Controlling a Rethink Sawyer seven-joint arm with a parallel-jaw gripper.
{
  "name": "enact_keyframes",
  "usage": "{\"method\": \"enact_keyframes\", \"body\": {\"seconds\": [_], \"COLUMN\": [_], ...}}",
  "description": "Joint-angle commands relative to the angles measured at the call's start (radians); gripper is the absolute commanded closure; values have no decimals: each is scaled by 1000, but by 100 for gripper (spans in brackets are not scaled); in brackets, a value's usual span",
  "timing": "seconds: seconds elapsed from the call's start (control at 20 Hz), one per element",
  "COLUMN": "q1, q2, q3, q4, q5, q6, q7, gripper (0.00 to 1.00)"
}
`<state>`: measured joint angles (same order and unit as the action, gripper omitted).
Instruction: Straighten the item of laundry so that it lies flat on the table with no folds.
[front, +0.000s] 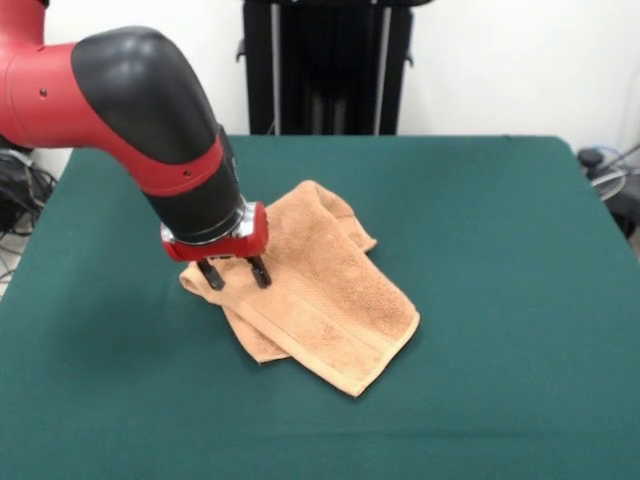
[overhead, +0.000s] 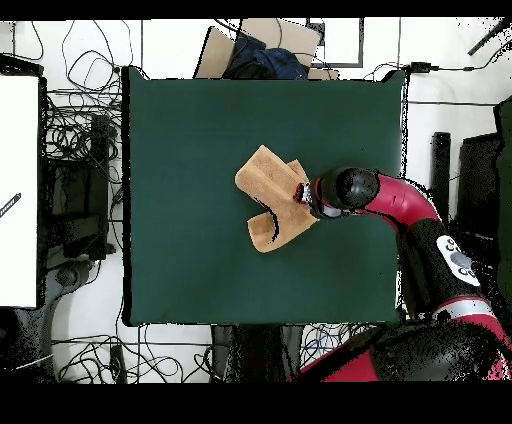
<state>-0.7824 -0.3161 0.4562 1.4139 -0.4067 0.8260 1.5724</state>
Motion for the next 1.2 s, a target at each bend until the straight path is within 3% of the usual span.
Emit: {"method": "enact_keyframes", "body": {"seconds": [0.05, 0.5, 0.55, 1.2], "q1": [53, 29, 28, 43], "q2": [178, 234, 232, 210], "q3": [-12, 26, 28, 16], "q4": [-118, -154, -151, -147], "q5": [-140, -126, -131, -149], "q6": [-132, -103, -106, -132], "q7": [-111, -170, -162, -131], "gripper": [0, 0, 100, 100]}}
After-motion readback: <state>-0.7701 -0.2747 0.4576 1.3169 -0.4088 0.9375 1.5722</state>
